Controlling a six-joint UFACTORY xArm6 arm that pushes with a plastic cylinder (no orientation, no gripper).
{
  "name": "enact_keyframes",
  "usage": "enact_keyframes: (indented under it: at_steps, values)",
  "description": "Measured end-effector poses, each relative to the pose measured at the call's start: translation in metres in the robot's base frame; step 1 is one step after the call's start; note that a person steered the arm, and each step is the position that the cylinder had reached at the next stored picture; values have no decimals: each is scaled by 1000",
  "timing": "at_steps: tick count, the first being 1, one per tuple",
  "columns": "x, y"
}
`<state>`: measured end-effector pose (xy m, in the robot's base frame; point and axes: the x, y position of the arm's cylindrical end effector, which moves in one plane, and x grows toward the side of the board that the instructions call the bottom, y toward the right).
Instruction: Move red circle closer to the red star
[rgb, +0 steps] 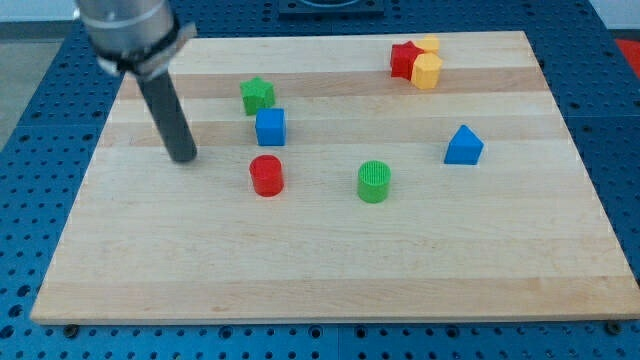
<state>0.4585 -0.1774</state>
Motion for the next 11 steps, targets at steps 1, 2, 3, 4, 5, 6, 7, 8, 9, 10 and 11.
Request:
enact_keyframes:
  at_steps: [1, 2, 3, 4, 5, 6, 7, 8, 9, 10, 11]
  values:
    - [58, 31]
    - [41, 67]
    - [21, 88]
    - [11, 108]
    - [-2, 119]
    - [-14, 130]
    - [-29, 130]
    - [-34, 131]
    - [-58, 133]
    - [-79, 138]
    - [-96, 166]
